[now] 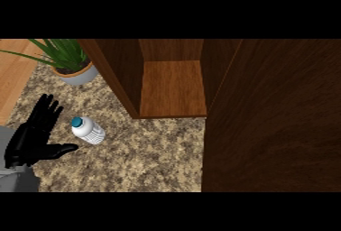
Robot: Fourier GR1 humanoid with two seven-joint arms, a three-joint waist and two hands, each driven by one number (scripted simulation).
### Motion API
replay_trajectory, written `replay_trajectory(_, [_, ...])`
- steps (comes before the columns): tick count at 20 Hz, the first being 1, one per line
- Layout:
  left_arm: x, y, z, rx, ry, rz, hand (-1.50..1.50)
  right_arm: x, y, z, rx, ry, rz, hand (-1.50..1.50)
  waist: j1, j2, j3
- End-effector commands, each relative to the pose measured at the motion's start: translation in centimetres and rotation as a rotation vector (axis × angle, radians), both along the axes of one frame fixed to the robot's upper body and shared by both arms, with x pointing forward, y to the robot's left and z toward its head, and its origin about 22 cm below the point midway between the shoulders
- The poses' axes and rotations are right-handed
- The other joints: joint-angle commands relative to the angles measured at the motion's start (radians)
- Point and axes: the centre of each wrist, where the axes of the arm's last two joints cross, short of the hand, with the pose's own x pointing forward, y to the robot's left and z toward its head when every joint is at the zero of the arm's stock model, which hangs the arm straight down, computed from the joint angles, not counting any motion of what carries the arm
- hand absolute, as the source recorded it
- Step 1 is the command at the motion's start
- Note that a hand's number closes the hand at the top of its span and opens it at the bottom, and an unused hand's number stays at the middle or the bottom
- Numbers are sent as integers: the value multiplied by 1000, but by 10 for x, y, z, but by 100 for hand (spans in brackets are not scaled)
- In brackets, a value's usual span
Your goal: Pick up the bottled water, place it into the cabinet and close the cabinet
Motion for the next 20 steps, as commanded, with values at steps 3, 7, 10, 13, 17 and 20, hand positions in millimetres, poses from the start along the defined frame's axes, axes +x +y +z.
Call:
replay_trajectory(3, [-2,-6,-57,-28,25,18,-150,-16,-9,29,-46,-68,-20,-150,-6,2,0])
replay_trajectory(7, [-7,-9,-85,-44,43,-53,-150,-16,-5,24,-41,-50,-17,-150,-3,5,-1])
replay_trajectory(10, [-15,7,-93,-63,26,-68,-150,-21,-3,31,-36,-73,-15,-150,-4,4,-2])
replay_trajectory(13, [9,1,-90,-68,4,-88,-150,-22,-6,32,-53,-68,-1,-150,-11,7,-2])
replay_trajectory(17, [4,-18,-110,-75,8,-127,-150,-24,-4,27,-43,-77,-2,-150,-10,6,-2])
replay_trajectory(20, [15,-18,-107,-138,-8,-95,150,-26,-7,29,-51,-66,17,-150,-19,9,-3])
